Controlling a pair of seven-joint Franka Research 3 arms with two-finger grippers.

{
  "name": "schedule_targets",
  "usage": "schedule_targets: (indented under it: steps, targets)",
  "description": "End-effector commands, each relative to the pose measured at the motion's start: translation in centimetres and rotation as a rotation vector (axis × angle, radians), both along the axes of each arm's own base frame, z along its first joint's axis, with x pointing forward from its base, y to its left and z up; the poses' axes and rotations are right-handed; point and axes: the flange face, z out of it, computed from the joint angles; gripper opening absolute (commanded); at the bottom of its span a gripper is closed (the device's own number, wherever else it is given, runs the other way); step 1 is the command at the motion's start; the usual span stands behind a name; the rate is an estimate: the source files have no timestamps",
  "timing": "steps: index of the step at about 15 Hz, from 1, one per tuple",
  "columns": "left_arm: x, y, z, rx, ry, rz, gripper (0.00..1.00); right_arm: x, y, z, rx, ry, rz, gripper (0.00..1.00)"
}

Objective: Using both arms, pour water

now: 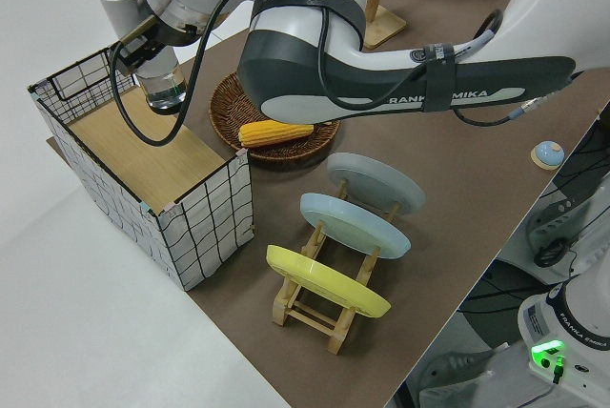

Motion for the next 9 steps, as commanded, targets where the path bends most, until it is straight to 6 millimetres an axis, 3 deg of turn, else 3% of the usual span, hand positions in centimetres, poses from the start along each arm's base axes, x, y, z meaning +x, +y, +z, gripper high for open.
schedule_targets:
  steps: [1, 4, 6, 9]
  targets:
    - [-2.4, -3.3, 6.4, 0.025, 0.014, 0.021, 0.0, -1.0, -4.1, 0.6, -0.026, 0.088, -0.026, 0.0]
    - [-3.5, -6.8, 8.6, 0.059, 0.084, 0.019, 0.0, -2.3, -4.8, 0.3, -0.043, 0.201, -0.051, 0.0]
    - [-4.1, -9.3, 8.8, 0.05, 0.102, 0.03, 0.0, -3.8, -5.3, 0.2, -0.062, 0.301, -0.068, 0.0]
    - [-5.3, -12.5, 8.6, 0.062, 0.127, 0.038, 0.0, -7.0, -3.1, -0.8, -0.052, 0.439, -0.139, 0.0]
